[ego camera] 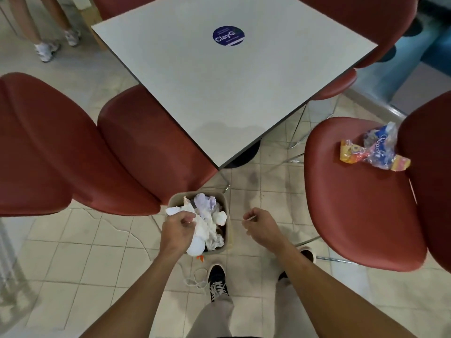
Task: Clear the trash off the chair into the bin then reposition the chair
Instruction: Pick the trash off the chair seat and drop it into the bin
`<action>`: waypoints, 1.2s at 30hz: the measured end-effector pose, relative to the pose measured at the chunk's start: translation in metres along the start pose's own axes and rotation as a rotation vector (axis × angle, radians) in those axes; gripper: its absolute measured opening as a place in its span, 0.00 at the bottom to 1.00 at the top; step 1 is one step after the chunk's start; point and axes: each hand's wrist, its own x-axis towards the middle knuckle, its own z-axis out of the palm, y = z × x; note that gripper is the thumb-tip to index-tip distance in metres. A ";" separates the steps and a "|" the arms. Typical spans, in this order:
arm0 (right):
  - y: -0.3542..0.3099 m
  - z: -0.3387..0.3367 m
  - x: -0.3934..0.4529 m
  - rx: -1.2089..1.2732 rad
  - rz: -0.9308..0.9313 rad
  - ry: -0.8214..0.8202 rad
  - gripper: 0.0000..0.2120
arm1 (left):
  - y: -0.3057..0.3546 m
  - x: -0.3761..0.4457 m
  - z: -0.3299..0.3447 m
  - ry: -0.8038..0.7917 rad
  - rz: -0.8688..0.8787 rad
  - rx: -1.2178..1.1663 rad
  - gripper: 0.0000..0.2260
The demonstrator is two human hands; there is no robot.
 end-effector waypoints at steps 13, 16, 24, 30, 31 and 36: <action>0.049 -0.189 0.079 -0.115 0.091 0.112 0.08 | 0.133 0.020 0.150 -0.229 0.163 0.042 0.14; 0.072 -0.241 0.103 -0.112 0.100 0.162 0.10 | 0.177 0.021 0.198 -0.299 0.202 0.075 0.08; 0.129 -0.383 0.168 -0.124 0.203 0.296 0.17 | 0.281 0.048 0.344 -0.472 0.246 0.163 0.08; 0.167 -0.468 0.213 -0.092 0.259 0.440 0.20 | 0.343 0.074 0.442 -0.543 0.307 0.216 0.08; 0.168 -0.474 0.216 -0.088 0.267 0.473 0.21 | 0.351 0.077 0.450 -0.551 0.322 0.217 0.09; 0.196 -0.509 0.254 0.031 0.337 0.561 0.34 | 0.397 0.110 0.525 -0.543 0.408 0.263 0.17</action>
